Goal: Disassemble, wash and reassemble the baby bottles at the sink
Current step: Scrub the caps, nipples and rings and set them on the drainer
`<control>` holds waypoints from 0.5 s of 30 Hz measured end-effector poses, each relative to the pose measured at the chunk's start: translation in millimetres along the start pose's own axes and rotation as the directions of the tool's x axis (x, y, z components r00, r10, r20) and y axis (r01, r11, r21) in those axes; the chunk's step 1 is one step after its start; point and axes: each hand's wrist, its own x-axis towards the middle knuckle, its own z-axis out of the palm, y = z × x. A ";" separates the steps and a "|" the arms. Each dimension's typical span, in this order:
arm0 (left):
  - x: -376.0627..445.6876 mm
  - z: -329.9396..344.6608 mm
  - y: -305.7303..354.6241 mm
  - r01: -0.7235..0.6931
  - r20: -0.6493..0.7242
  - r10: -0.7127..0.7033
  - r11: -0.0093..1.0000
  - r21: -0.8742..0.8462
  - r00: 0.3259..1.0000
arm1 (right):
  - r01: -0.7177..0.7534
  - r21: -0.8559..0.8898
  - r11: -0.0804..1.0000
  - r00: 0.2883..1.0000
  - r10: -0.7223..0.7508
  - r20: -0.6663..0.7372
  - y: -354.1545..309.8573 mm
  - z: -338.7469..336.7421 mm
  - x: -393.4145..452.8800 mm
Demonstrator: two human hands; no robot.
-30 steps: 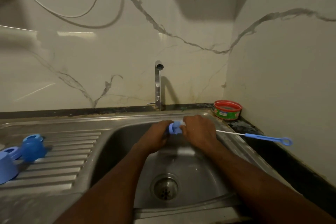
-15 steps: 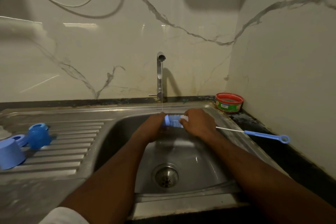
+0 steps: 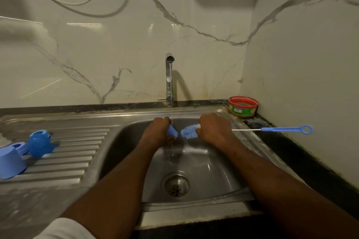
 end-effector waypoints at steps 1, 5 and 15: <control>-0.4 -0.8 -1.3 -0.021 -0.017 0.021 1.000 0.000 1.000 | -0.002 0.003 1.000 1.000 0.002 0.000 1.3 0.3 0.8; -1.6 -2.1 -1.6 -0.065 -0.028 0.065 0.998 0.006 0.997 | -0.015 0.009 1.000 1.000 0.015 0.009 3.3 1.1 1.2; 3.1 -3.6 -0.8 -0.051 -0.073 0.048 0.998 -0.030 0.996 | -0.040 -0.010 0.999 0.999 0.040 0.012 2.5 -1.1 0.2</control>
